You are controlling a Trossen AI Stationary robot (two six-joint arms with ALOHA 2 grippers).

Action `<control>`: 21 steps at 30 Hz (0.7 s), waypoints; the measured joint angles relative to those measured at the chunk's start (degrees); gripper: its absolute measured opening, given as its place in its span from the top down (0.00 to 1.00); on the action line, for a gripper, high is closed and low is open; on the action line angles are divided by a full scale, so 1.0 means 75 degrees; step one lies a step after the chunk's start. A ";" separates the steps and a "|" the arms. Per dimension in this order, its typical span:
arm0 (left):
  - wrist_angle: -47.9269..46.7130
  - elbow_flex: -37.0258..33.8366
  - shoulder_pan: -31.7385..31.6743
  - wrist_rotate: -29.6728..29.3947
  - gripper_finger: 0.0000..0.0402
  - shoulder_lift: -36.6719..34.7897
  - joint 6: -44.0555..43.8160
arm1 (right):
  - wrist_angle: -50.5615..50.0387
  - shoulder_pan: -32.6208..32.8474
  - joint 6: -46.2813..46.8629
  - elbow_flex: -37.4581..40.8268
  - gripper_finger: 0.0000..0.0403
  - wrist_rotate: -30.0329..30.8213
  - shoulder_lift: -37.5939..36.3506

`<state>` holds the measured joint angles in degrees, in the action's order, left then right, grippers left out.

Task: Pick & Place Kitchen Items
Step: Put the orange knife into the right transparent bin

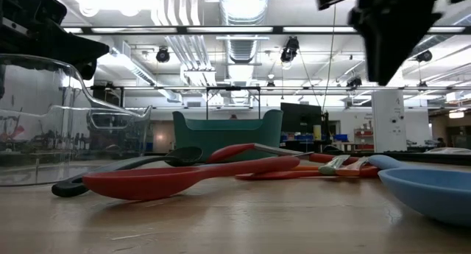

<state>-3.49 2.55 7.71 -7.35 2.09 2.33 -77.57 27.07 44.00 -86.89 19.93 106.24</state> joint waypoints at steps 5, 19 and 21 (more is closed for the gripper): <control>0.0000 0.0000 0.0002 0.0000 0.92 0.0000 0.0002 | 0.0256 -0.0286 -0.0826 0.0003 0.56 0.0203 0.0000; 0.0002 0.0000 -0.0001 0.0000 0.92 0.0000 0.0002 | 0.1260 -0.0900 -0.2325 0.0569 0.47 0.0383 0.0000; 0.0003 0.0000 -0.0001 0.0000 0.92 0.0000 0.0000 | 0.1426 -0.0964 -0.2326 0.0678 0.44 0.0364 0.0002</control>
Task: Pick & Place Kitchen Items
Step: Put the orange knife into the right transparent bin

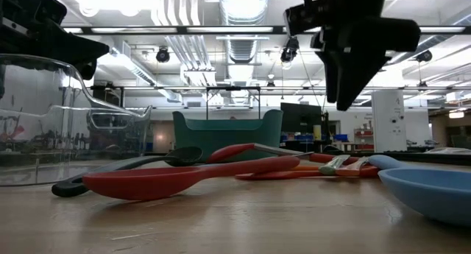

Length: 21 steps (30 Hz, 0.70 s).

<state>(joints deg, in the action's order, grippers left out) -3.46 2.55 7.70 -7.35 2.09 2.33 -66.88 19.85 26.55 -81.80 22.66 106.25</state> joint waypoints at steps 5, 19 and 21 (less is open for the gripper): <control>-0.0003 0.0000 0.0001 0.0000 0.92 0.0000 0.0001 | 0.0189 -0.0064 -0.0111 0.0156 0.40 0.0000 0.0001; -0.0003 0.0000 0.0002 0.0000 0.92 0.0000 0.0002 | 0.1183 -0.0105 -0.0575 0.0793 0.39 -0.0119 0.0001; -0.0003 0.0000 0.0003 0.0000 0.92 0.0000 0.0000 | 0.1337 -0.0104 -0.0574 0.0942 0.41 -0.0279 0.0004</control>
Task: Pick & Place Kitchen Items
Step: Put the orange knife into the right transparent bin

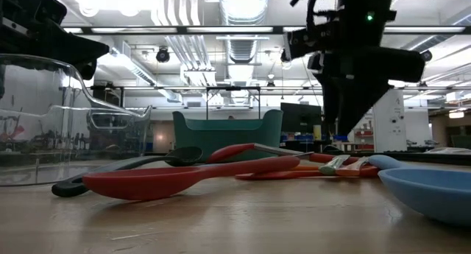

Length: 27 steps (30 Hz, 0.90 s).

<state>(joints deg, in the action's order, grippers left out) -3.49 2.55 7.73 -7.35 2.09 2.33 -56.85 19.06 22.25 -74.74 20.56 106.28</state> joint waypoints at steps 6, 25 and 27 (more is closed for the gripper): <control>0.0000 0.0000 -0.0003 0.0000 0.92 0.0000 0.0003 | 0.0354 0.0009 -0.0021 0.0243 0.44 -0.0345 0.0003; 0.0000 0.0000 -0.0003 0.0000 0.92 0.0000 0.0000 | 0.1470 0.0024 -0.0196 0.1130 0.43 -0.1149 0.0009; 0.0000 0.0000 -0.0003 0.0000 0.92 0.0000 0.0000 | 0.1497 0.0021 -0.0199 0.1187 0.44 -0.1154 0.0009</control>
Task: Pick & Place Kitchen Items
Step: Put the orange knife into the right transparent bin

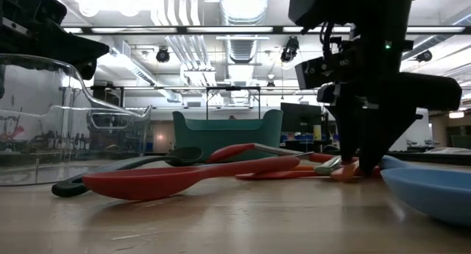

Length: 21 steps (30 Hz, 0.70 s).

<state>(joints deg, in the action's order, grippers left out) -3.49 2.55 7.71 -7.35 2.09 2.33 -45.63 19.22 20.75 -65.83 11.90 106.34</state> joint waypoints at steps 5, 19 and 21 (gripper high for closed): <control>0.0001 0.0000 0.0001 0.0000 0.92 0.0000 0.0000 | 0.0044 0.0000 -0.0019 0.0045 0.47 -0.0071 0.0044; 0.0003 0.0000 0.0000 0.0000 0.92 0.0000 0.0002 | 0.0257 -0.0003 0.0003 0.0095 0.62 -0.0283 0.0070; 0.0000 0.0000 0.0001 0.0000 0.92 0.0000 0.0000 | 0.0285 -0.0006 -0.0003 0.0092 0.66 -0.0283 0.0070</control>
<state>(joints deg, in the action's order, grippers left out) -3.49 2.55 7.71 -7.35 2.09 2.33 -43.49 19.18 20.73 -65.14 9.78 106.87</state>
